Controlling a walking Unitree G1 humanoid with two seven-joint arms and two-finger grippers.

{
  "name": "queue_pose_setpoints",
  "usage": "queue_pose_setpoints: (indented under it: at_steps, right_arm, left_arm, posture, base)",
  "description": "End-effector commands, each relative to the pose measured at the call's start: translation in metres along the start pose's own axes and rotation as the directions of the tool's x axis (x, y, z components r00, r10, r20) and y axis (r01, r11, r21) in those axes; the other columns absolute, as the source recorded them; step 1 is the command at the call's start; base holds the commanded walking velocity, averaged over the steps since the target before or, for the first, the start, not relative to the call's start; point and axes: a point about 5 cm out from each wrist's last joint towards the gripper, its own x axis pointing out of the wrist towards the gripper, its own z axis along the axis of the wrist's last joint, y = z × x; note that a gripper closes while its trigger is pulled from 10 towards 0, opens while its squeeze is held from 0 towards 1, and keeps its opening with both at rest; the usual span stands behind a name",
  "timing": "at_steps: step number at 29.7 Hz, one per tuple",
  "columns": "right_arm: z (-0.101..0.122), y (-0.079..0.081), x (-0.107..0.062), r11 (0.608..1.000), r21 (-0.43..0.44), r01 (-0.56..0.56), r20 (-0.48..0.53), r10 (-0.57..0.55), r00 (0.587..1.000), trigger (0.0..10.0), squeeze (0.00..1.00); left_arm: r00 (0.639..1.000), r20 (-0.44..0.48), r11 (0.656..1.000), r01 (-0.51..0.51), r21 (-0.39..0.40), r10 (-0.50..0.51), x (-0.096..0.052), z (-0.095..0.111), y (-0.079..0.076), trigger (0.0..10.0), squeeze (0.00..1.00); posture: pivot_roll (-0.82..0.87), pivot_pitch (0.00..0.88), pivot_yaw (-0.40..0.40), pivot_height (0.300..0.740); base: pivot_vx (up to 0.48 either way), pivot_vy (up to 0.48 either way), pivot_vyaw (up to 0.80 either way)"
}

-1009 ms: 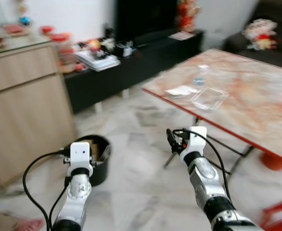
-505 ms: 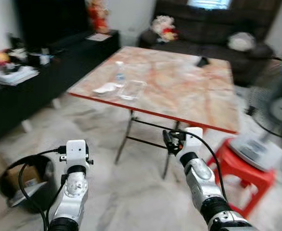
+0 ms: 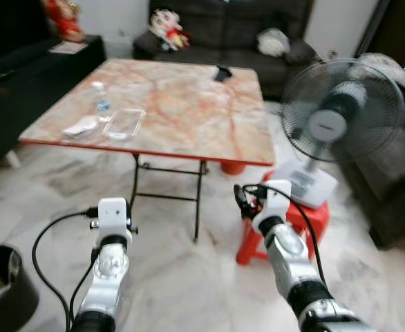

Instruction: Picking trash to rubbish bin

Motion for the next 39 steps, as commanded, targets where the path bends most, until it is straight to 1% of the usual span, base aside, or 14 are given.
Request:
queue_pose_setpoints:
  at_steps: [1,7,10,13,16,19,21,24,28,31,33,39]
  right_arm:
    - [0.005,-0.001,0.002,1.000,-0.002,0.003,0.015,-0.003,1.000,10.0,0.00]
    - [0.005,0.003,0.003,1.000,0.012,-0.011,0.016,0.010,1.000,10.0,0.00]
    - [0.005,0.004,0.003,1.000,0.004,-0.020,0.009,0.019,1.000,10.0,0.00]
    - [0.006,0.005,0.004,0.999,-0.022,-0.026,0.010,0.026,1.000,10.0,0.00]
    - [0.007,0.005,0.004,0.999,-0.026,-0.027,0.011,0.028,1.000,10.0,0.00]
    - [0.006,0.007,0.004,0.998,-0.039,-0.044,0.007,0.044,0.999,10.0,0.00]
    - [0.006,0.007,0.004,0.999,-0.026,-0.042,0.006,0.043,0.999,10.0,0.00]
    - [0.007,0.008,0.004,0.998,-0.035,-0.050,0.008,0.050,0.999,10.0,0.00]
    - [0.007,0.009,0.005,0.998,-0.024,-0.056,0.008,0.057,0.998,10.0,0.00]
    - [0.009,0.011,0.005,0.997,-0.038,-0.072,0.017,0.073,0.997,10.0,0.00]
    - [0.010,0.014,0.006,0.994,-0.053,-0.091,0.023,0.092,0.995,10.0,0.00]
    - [0.010,0.015,0.006,0.995,-0.042,-0.092,0.023,0.093,0.995,10.0,0.00]
  left_arm:
    - [1.000,0.006,1.000,0.017,-0.004,-0.017,0.000,0.002,-0.003,10.0,0.00]
    - [1.000,0.012,1.000,0.025,-0.008,-0.025,0.000,0.004,-0.003,10.0,0.00]
    - [1.000,0.013,1.000,0.019,-0.010,-0.019,0.000,0.005,-0.003,10.0,0.00]
    - [1.000,0.010,1.000,0.012,-0.012,-0.011,-0.001,0.005,-0.003,10.0,0.00]
    - [1.000,0.009,1.000,0.012,-0.012,-0.012,-0.001,0.005,-0.003,10.0,0.00]
    - [1.000,0.011,1.000,-0.020,-0.019,0.020,-0.001,0.006,0.000,10.0,0.00]
    - [1.000,0.013,0.999,-0.025,-0.022,0.026,0.000,0.007,0.001,10.0,0.00]
    - [0.999,0.015,0.999,-0.029,-0.020,0.030,0.001,0.008,0.002,10.0,0.00]
    - [0.999,0.019,0.999,-0.036,-0.020,0.036,0.001,0.009,0.003,10.0,0.00]
    - [0.999,0.022,0.999,-0.042,-0.022,0.043,0.001,0.011,0.004,10.0,0.00]
    - [0.999,0.028,0.999,-0.046,-0.023,0.047,0.002,0.013,0.004,10.0,0.00]
    - [0.998,0.040,0.998,-0.052,-0.028,0.053,0.003,0.017,0.005,10.0,0.00]
  posture:
    - [0.00,0.027,-0.054,0.740]
    - [0.00,0.034,-0.052,0.740]
    - [0.00,0.037,-0.053,0.740]
    - [0.00,0.039,-0.054,0.740]
    - [0.00,0.039,-0.054,0.740]
    - [0.00,0.041,-0.055,0.740]
    - [0.00,0.041,-0.055,0.740]
    - [0.00,0.041,-0.056,0.740]
    - [0.00,0.041,-0.056,0.740]
    - [0.00,0.041,-0.056,0.740]
    - [0.00,0.041,-0.056,0.740]
    - [0.01,0.040,-0.058,0.740]
  base:
    - [0.000,0.000,0.00]
    - [0.000,0.000,0.00]
    - [0.000,0.000,0.00]
    - [0.000,0.000,0.00]
    - [0.000,0.000,0.00]
    - [0.000,0.000,0.80]
    - [0.000,0.000,0.80]
    - [0.000,0.000,0.78]
    - [0.000,0.000,0.00]
    - [0.000,0.000,0.00]
    - [0.262,0.000,0.79]
    - [0.300,0.000,0.78]
